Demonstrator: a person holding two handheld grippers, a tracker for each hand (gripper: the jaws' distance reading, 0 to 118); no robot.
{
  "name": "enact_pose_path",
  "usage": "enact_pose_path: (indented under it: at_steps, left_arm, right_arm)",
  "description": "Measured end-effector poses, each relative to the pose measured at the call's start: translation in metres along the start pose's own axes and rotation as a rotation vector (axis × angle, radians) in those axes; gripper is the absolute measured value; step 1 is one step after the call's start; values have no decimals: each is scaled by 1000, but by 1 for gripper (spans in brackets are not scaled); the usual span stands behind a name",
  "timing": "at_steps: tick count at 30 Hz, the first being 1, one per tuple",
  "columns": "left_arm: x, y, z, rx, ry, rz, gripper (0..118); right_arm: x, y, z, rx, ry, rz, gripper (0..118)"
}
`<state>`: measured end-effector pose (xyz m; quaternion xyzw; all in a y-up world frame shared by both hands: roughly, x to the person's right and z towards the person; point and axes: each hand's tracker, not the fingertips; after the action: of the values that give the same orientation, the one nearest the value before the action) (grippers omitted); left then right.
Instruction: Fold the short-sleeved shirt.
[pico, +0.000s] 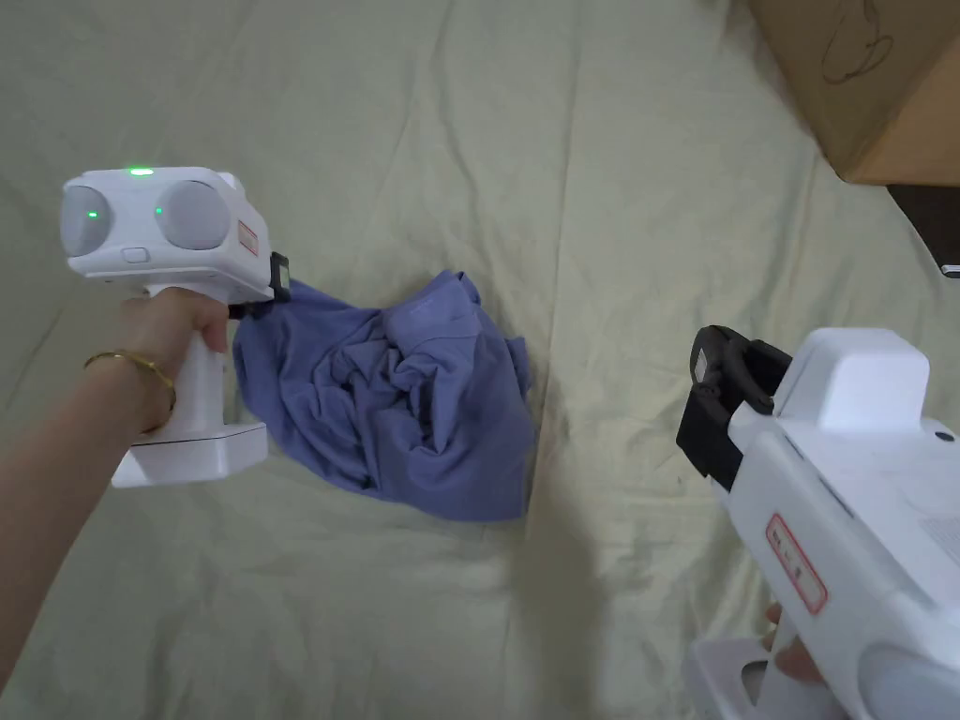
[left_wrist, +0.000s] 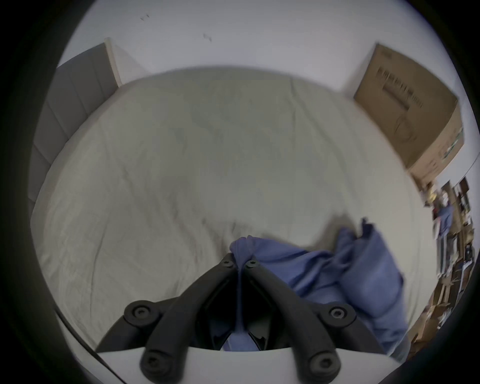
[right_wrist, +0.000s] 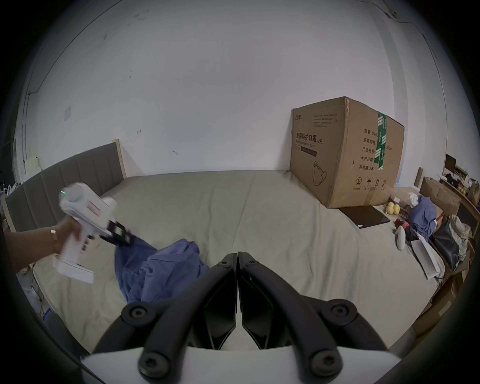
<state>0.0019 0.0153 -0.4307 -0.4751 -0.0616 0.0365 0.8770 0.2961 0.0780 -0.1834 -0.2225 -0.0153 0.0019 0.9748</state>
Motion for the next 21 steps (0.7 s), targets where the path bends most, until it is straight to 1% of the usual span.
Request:
enact_pose_path:
  at_steps: [2,4,5,7,8,9,10,11,12,14,18,19,20,21]
  left_arm:
    - [-13,-1,29,77,-39,10,0]
    - [-20,-9,56,146,-69,28,0]
    - [-30,-11,65,165,-85,24,0]
    - [-35,-25,83,187,-74,12,0]
    - [-38,-31,88,192,-75,3,0]
    - [-42,-37,90,193,-73,0,0]
    - [-44,-43,92,195,-67,-1,0]
    - [-46,-50,93,192,-63,-4,0]
    - [-49,-57,93,188,-61,-3,0]
    - [-52,-67,91,177,-53,2,0]
    - [-55,-84,85,151,-53,31,0]
    - [-56,-86,83,145,-54,41,0]
    - [-57,-87,81,140,-56,53,0]
    - [-59,-90,81,138,-60,67,0]
  right_arm:
    - [2,8,-8,-71,-6,44,0]
    - [11,14,-19,-72,3,50,0]
    - [12,20,-24,-78,24,55,0]
    - [8,40,-42,-151,40,67,1]
    - [7,47,-51,-174,45,60,14]
    - [6,55,-63,-220,54,56,42]
    - [4,61,-77,-281,81,81,91]
    - [4,69,-95,-340,100,105,110]
    - [-1,71,-109,-371,112,102,113]
    - [-13,74,-138,-454,130,133,113]
    - [-35,63,-195,-567,79,126,112]
    - [-38,57,-208,-606,90,119,112]
    - [-41,52,-218,-633,83,108,111]
    - [-44,47,-226,-661,60,82,108]
